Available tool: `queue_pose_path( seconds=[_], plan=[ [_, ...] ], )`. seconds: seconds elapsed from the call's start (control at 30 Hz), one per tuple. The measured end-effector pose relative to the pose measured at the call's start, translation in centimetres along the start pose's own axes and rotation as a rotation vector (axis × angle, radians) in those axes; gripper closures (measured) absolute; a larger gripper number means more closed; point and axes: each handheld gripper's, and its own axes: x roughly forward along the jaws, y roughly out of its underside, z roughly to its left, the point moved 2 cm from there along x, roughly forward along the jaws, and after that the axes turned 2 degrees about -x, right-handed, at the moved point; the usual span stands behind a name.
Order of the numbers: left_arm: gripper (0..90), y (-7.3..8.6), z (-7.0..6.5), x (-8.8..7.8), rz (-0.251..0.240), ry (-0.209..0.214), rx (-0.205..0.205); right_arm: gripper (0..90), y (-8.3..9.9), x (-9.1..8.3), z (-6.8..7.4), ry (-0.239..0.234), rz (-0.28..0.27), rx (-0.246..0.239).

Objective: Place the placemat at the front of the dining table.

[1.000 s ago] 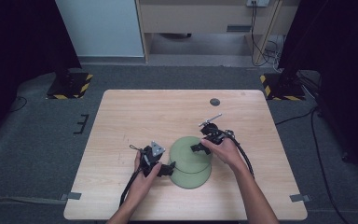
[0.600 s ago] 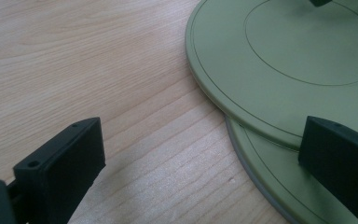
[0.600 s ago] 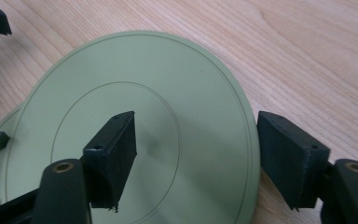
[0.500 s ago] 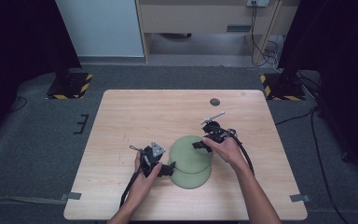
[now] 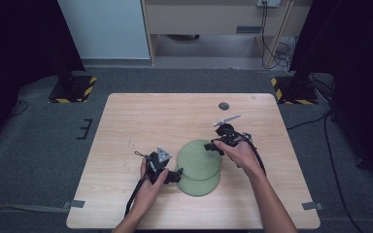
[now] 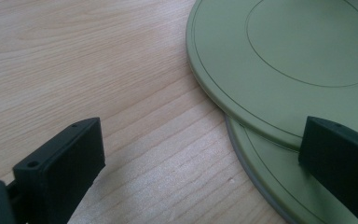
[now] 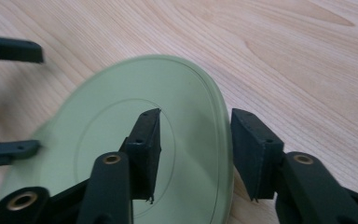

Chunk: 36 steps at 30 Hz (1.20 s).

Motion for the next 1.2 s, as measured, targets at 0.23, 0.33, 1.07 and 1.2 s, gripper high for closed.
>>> queue_pose_path(
  seconds=[0.23, 0.33, 1.07, 1.2],
  plan=[
    [0.0, 0.0, 0.0, 0.0, 0.0, -0.001, 0.003, 61.0, 0.0, -0.5, 0.0, -0.028, -0.006, 0.006],
    [0.0, 0.0, 0.0, 0.0, 0.0, -0.001, 0.004, 64.2, 0.1, -0.7, 0.1, -0.035, 0.001, -0.002],
    [0.0, -0.1, -0.4, -0.2, -0.008, -0.035, 0.044, 85.4, 0.3, -1.1, 1.1, 0.026, 0.024, -0.125],
    [0.1, -0.1, -0.4, -0.3, -0.011, -0.04, 0.033, 85.5, 0.2, -1.4, 1.3, 0.037, 0.004, -0.154]
  ],
)
